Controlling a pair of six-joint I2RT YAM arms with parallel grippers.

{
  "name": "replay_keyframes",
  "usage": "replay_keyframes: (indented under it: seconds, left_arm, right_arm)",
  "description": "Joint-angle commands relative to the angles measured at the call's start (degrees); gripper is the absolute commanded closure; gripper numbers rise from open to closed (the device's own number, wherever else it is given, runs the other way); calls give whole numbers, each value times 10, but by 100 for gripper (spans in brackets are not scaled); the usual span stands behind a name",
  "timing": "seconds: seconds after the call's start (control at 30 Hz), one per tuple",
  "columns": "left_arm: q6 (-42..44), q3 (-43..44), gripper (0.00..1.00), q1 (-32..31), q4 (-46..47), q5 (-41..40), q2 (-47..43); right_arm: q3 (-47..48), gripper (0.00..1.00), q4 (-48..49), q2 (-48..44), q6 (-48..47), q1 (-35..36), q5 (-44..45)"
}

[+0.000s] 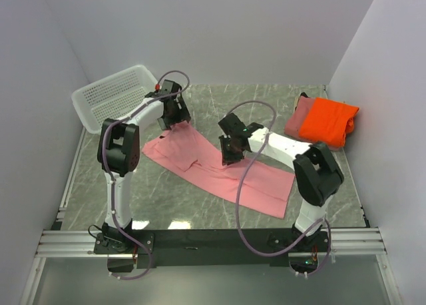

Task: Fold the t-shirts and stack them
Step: Fold the tshirt

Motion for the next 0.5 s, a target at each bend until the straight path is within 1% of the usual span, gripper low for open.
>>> replay_keyframes:
  seconds: [0.0,0.1,0.2,0.23,0.3,0.33,0.47]
  left_arm:
    - [11,33,16,1,-16,-8,-53]
    - [-2,-5,15,1,-11,5,-90]
    - [-19,-79,16,0,0,30,-153]
    - [-22,-121,16,-1,5,33,-165]
    - [-30,-163,16,-4,13,40,-194]
    - [-33,-201,16,-5,21,40,-200]
    - [-35,-262,16,-10,37,57,-203]
  right_arm:
    - [15,72,-52,-71,-11,-13,52]
    - [-25,72,-59,-106,-16,-27,69]
    - [-78,72,-53,-137,-14,-42,79]
    - [-105,72,-49,-150,-12,-46,79]
    - [-130,72,-39,-162,-7,-58,81]
    - [-150,72,-34,-169,-5,-61,81]
    - [-188,72,-15,-178,4,-72,91]
